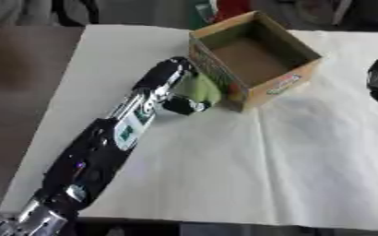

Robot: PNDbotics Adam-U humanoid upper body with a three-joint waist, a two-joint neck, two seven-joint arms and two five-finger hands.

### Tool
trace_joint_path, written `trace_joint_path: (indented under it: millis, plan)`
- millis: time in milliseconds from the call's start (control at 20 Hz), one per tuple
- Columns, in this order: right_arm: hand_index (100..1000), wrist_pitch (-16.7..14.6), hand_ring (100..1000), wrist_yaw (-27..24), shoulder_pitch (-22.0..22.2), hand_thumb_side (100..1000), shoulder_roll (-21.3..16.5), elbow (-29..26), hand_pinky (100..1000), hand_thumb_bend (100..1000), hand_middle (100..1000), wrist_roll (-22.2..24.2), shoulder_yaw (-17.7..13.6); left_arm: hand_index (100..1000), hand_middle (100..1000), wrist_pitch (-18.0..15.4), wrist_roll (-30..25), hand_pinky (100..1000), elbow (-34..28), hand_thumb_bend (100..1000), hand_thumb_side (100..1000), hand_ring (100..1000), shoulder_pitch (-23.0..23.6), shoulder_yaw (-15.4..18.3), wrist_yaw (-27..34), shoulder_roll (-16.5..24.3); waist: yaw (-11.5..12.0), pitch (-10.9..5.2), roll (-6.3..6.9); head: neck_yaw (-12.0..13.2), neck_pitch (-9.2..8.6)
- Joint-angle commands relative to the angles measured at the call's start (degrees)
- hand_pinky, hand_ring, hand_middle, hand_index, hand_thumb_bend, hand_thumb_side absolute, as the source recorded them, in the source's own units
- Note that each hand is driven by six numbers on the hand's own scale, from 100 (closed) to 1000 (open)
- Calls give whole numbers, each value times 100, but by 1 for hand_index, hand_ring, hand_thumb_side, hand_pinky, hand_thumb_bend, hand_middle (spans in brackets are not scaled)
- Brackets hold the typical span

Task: Pick up objects on the table and place them in the box.

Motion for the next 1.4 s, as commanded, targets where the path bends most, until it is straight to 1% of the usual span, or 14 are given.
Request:
trace_joint_path:
  millis: [50,300,400,450,500,550,600,650,700,800,1000,1150,1300,1400]
  plan:
    - [753,-5,502,-36,-120,100,-89,-70,629,100,503,11,3,740,729,-39,6,732,38,562,272,740,-125,30,-110,-5,-6,-99,-14,19,31]
    - [752,-5,502,-50,-113,100,-89,-76,629,100,503,1,0,745,703,-58,73,721,155,505,139,714,-117,60,-195,-12,-2,-96,-10,11,31]
    - [752,-3,502,-52,-112,100,-86,-78,629,100,503,-2,-1,747,694,-64,96,718,184,492,100,704,-114,71,-224,-11,1,-96,-13,8,31]
    - [751,-2,502,-53,-112,100,-84,-78,629,100,503,-3,-1,746,691,-65,114,716,199,486,100,700,-113,80,-244,-11,3,-96,-15,7,31]
    - [751,-1,502,-53,-113,100,-83,-78,629,100,502,-5,-2,740,675,-61,149,709,210,437,100,684,-112,92,-263,-10,4,-97,-18,5,31]
    - [751,1,501,-53,-113,100,-82,-78,629,100,502,-8,-4,737,669,-51,209,705,219,414,100,677,-110,105,-280,-10,5,-97,-20,3,31]
    - [751,2,501,-54,-114,100,-82,-78,628,100,502,-11,-5,727,650,-37,284,688,225,331,100,654,-109,118,-291,-11,7,-97,-22,1,31]
    - [751,3,501,-55,-113,100,-81,-78,628,100,502,-14,-6,717,639,-23,375,681,228,291,100,644,-106,132,-293,-12,9,-97,-25,0,31]
    - [751,4,501,-57,-113,100,-80,-78,628,100,502,-16,-6,685,615,-11,461,663,234,207,100,622,-103,139,-286,-13,11,-97,-26,-2,31]
    - [751,5,501,-58,-112,100,-77,-81,628,100,502,-22,-9,627,574,33,680,631,222,100,100,586,-95,174,-213,-13,16,-99,-30,-5,31]
    - [752,13,501,-62,-106,100,-76,-85,628,100,502,-38,-15,522,495,142,1151,572,121,100,108,512,-69,227,34,17,20,-100,-36,-14,31]
    - [749,17,500,-66,-105,100,-76,-87,628,100,502,-50,-18,470,454,215,1494,549,-53,100,109,476,-41,252,263,75,20,-105,-35,-20,31]
    - [750,21,500,-67,-94,100,-82,-88,628,100,501,-62,-24,456,442,257,1745,541,-329,100,111,467,-5,254,511,204,18,-113,-29,-39,31]
    - [750,25,500,-70,-85,100,-89,-87,628,100,501,-71,-27,456,442,274,1780,541,-561,100,109,467,-3,233,679,317,21,-120,-24,-59,31]
